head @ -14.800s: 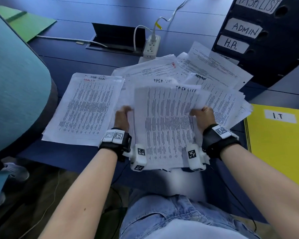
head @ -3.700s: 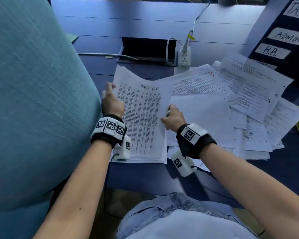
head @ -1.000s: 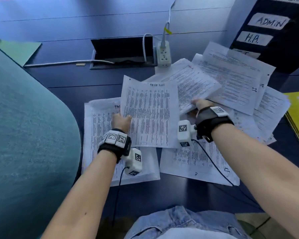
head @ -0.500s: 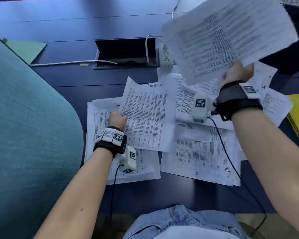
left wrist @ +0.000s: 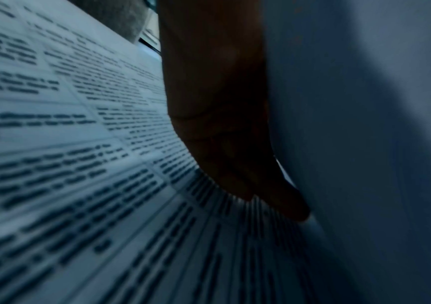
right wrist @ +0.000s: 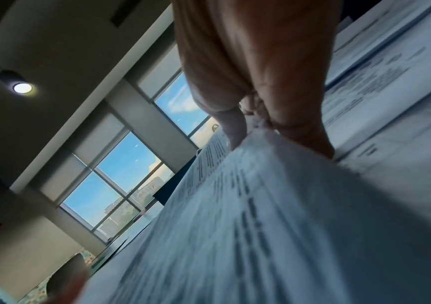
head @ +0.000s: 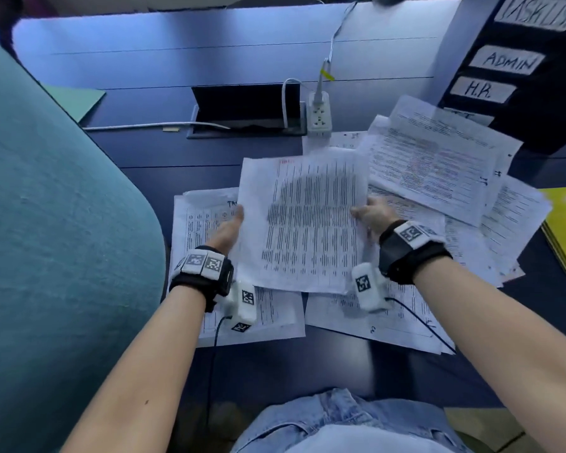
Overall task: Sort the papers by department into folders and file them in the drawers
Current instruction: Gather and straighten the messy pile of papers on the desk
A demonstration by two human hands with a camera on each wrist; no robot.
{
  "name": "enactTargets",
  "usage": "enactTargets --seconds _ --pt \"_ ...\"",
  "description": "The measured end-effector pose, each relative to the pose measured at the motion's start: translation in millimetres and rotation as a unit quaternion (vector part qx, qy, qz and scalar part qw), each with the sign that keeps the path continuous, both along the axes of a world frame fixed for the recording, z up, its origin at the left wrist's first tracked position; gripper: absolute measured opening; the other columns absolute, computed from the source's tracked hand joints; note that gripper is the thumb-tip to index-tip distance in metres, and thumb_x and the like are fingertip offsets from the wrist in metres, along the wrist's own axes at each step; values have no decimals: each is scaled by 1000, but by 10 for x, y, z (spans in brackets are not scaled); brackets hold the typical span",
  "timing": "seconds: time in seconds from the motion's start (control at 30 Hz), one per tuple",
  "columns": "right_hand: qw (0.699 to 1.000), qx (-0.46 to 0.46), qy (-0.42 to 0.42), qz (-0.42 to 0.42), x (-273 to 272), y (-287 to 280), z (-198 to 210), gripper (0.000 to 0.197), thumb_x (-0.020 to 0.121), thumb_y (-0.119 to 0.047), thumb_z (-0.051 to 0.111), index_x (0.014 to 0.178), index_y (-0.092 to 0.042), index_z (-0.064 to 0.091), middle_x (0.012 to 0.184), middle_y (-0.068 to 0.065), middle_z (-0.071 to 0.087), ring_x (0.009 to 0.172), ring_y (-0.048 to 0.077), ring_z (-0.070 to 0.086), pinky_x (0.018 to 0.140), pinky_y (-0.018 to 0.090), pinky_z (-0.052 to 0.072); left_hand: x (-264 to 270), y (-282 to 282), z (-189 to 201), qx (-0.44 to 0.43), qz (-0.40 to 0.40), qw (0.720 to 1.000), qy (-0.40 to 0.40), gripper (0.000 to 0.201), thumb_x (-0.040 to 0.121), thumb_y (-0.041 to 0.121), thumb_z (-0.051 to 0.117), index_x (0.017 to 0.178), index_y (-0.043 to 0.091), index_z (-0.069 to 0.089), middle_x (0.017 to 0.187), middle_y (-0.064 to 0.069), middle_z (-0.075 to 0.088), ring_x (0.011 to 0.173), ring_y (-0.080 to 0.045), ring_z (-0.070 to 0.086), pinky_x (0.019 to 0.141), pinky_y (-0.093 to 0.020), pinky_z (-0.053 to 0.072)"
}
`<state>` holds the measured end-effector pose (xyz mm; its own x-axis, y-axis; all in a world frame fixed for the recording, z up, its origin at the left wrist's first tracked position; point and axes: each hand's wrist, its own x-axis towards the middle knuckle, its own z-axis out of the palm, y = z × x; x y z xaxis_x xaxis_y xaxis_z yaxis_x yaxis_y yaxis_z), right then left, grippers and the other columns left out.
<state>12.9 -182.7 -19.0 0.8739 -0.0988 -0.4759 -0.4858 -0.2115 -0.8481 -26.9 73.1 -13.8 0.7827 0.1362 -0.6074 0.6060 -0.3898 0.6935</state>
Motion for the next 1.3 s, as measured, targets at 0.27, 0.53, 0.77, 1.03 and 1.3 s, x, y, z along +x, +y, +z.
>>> enactTargets --seconds 0.27,0.53,0.77,1.03,1.3 --pt "992 -26 -93 -81 -44 226 188 64 81 -12 67 132 -6 29 134 15 40 120 28 44 102 46 41 -159 -177 150 -48 39 988 -144 35 89 14 57 116 -7 50 109 -22 58 105 -37 57 91 -45 49" --pt "917 5 -390 -86 -179 442 1058 27 89 -25 56 97 -5 39 91 1 54 82 15 55 75 39 49 -114 -118 755 -114 148 902 -389 13 81 6 67 80 18 60 81 1 66 74 -12 66 71 -32 57" --pt "937 61 -337 -71 -457 571 763 20 93 -22 54 102 -15 37 94 -10 57 83 5 60 72 21 52 -281 -85 690 -174 188 885 -388 18 73 12 74 87 17 65 80 8 72 79 -14 67 73 -33 56" --pt "977 -42 -202 49 -498 788 463 11 93 -6 46 99 -10 38 88 7 55 77 21 53 65 31 45 -188 185 764 103 261 869 -408 29 87 4 55 115 -2 49 108 -14 62 91 -22 59 67 -13 43" --pt "970 -147 -69 182 -592 1031 102 30 87 -8 60 115 -2 50 110 12 62 103 27 58 84 29 45 -221 342 337 294 143 897 -299 46 77 -14 39 119 3 49 115 -21 52 99 -35 54 80 -32 38"
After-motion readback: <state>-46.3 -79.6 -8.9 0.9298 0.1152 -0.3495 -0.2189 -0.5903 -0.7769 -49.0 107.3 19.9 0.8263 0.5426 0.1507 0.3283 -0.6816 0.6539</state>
